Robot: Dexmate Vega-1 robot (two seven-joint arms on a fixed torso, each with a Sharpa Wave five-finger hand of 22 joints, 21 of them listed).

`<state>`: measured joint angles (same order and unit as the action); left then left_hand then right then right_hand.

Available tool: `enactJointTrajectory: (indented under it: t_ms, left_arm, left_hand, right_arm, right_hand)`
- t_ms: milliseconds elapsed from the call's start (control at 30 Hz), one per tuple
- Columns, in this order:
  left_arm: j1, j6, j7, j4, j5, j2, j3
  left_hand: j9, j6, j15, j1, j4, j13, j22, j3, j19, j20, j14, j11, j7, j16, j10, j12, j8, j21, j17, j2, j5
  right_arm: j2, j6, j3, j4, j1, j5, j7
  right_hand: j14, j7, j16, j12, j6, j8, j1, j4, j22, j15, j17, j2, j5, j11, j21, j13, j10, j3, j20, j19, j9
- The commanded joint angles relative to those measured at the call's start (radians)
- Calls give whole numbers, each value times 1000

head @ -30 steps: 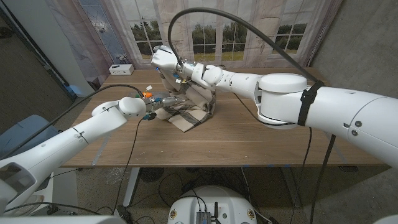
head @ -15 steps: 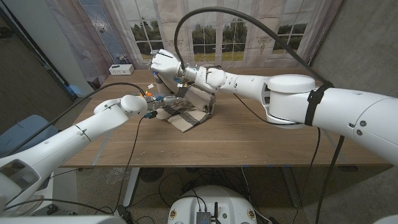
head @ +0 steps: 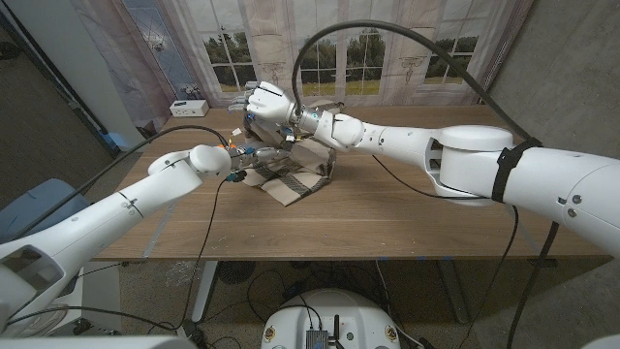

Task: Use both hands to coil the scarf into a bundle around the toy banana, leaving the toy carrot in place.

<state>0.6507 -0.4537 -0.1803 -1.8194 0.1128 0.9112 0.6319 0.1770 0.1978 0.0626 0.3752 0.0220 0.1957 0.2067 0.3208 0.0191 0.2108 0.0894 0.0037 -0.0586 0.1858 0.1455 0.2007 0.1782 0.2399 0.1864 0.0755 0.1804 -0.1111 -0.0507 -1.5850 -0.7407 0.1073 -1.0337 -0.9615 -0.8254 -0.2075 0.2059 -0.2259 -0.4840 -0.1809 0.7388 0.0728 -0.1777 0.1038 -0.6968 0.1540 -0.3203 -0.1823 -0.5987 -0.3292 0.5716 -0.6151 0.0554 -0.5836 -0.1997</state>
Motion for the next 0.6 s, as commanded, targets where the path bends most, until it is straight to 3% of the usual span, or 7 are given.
enactJointTrajectory:
  t_ms: [33, 133, 167, 233, 600]
  left_arm:
    - [22, -8, 22, -66, -9, 24, -18]
    - [41, -9, 36, -103, -13, 40, -30]
    - [48, -9, 39, -116, -13, 46, -33]
    - [61, -7, 48, -139, -15, 56, -41]
    - [140, 6, 82, -267, -26, 114, -84]
  left_hand:
    - [3, 0, 2, -6, -2, 2, 4, 0, 0, 3, -3, 0, 4, 6, -3, 9, 8, -1, 2, -3, -3]
    - [3, -1, 2, -6, -3, 2, 4, 1, 1, 3, -3, -2, 4, 6, -1, 10, 8, -1, 2, -2, -3]
    - [3, -1, 2, -6, -3, 2, 4, 1, 1, 3, -2, -3, 4, 6, -2, 10, 8, -1, 2, -2, -3]
    - [3, 0, 2, -6, -3, 2, 4, 1, 2, 3, -2, -3, 3, 6, -1, 10, 8, 0, 2, -2, -3]
    - [3, -2, 3, -7, -6, 2, 4, 1, 5, 3, -1, -2, 3, 7, -3, 10, 8, 0, 1, -2, -3]
  right_arm:
    - [-203, -101, 125, -323, -93, -60, 171]
    - [-238, -128, 173, -383, -133, -69, 210]
    - [-246, -135, 190, -398, -146, -68, 221]
    - [-259, -151, 221, -421, -173, -70, 236]
    - [-274, -213, 354, -475, -286, -62, 255]
  right_hand:
    - [45, 10, 2, 7, 101, 1, -195, -39, -3, 117, 10, 34, -40, 19, 35, 2, -51, 76, -10, 11, 1]
    - [60, 14, 1, 7, 110, -2, -244, -48, -3, 115, 12, 40, -49, 21, 44, 4, -59, 106, -15, 14, 1]
    - [69, 16, 2, 7, 113, -4, -280, -56, -3, 115, 12, 40, -56, 27, 50, 5, -64, 128, -19, 16, 1]
    - [75, 18, 2, 7, 111, -6, -300, -61, -3, 116, 13, 38, -60, 33, 55, 6, -68, 140, -25, 19, 1]
    - [91, 25, 5, 5, 85, -16, -354, -80, -4, 118, 12, 15, -71, 52, 67, 10, -67, 161, -43, 23, 2]
